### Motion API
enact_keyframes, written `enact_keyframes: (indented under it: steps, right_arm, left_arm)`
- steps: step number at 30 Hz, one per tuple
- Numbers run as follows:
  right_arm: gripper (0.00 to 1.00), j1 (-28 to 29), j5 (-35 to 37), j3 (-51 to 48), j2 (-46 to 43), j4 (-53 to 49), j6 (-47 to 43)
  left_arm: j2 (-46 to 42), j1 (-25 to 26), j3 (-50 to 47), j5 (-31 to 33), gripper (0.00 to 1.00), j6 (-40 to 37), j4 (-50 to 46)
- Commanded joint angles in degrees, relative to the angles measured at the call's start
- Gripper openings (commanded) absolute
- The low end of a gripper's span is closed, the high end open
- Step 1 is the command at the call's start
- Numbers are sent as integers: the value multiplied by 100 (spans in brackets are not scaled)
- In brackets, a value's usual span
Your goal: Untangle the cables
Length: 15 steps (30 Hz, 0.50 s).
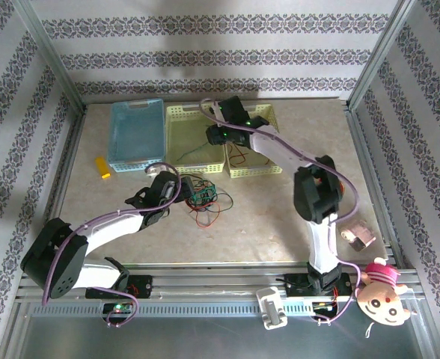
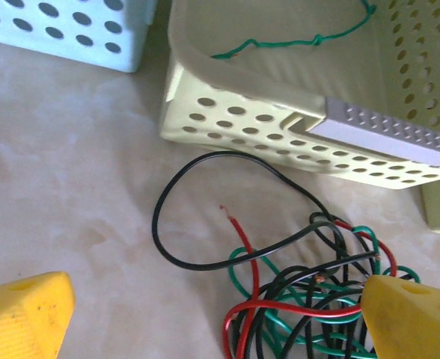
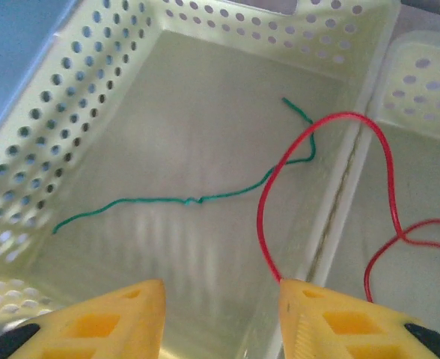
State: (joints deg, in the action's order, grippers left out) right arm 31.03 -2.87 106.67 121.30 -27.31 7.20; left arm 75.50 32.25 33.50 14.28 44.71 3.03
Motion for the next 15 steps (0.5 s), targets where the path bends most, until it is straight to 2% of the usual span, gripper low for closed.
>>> enact_keyframes:
  steps: [1,5,10,15]
  right_arm:
    - [43,60,521,956,658,-1151,-319]
    - [43,86,653,1670,1164,-1347,-398]
    - [42,149,898,2111,1537,-1485,-591]
    - [40,149,835,2337,1819,-1558,-604]
  left_arm:
    - [-43,-8,-78,165,98,152,-247]
    - [33,-22,-107,78,99,184,-204]
    - [46,-26,-115,0,99,187,-209]
    - [-42,-35,-159,21,99,156,-253]
